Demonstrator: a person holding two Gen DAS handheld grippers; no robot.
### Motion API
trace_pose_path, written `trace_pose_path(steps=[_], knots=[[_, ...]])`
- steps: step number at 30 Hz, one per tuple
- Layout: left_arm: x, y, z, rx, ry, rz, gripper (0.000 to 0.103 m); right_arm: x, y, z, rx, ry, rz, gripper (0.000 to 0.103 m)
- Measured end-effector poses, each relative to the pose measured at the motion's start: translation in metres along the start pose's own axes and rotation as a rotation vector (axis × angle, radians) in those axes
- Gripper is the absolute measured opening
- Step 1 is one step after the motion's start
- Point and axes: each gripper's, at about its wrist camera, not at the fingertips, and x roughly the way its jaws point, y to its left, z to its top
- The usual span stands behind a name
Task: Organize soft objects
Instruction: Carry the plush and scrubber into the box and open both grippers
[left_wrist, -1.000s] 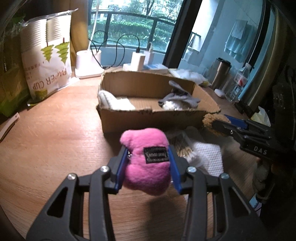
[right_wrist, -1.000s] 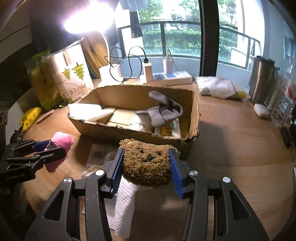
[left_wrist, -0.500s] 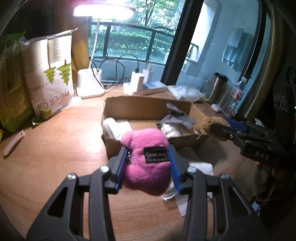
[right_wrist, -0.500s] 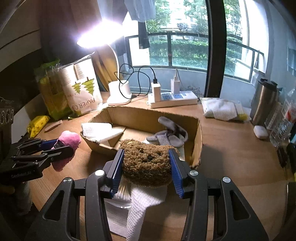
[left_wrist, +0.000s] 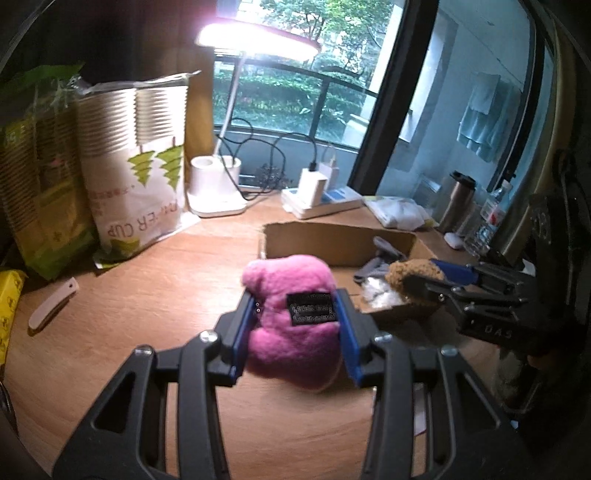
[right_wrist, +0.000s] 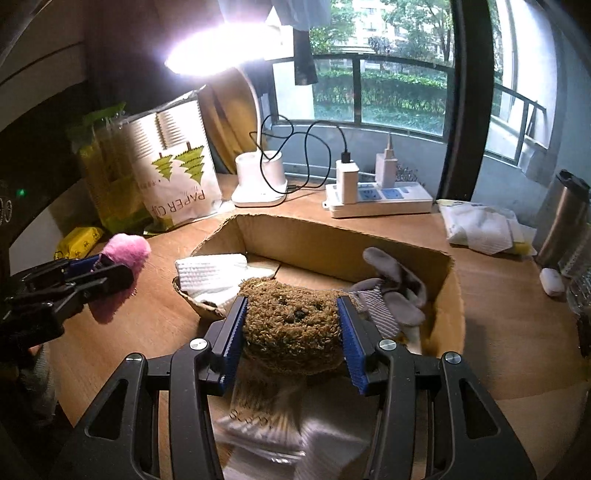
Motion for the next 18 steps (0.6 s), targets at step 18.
trace_pose_path(steps=[18], knots=[[0.013, 0.039, 0.009, -0.032, 0.027, -0.014, 0.043, 0.061, 0.014, 0.009, 0.049, 0.142, -0.022, 0.055]])
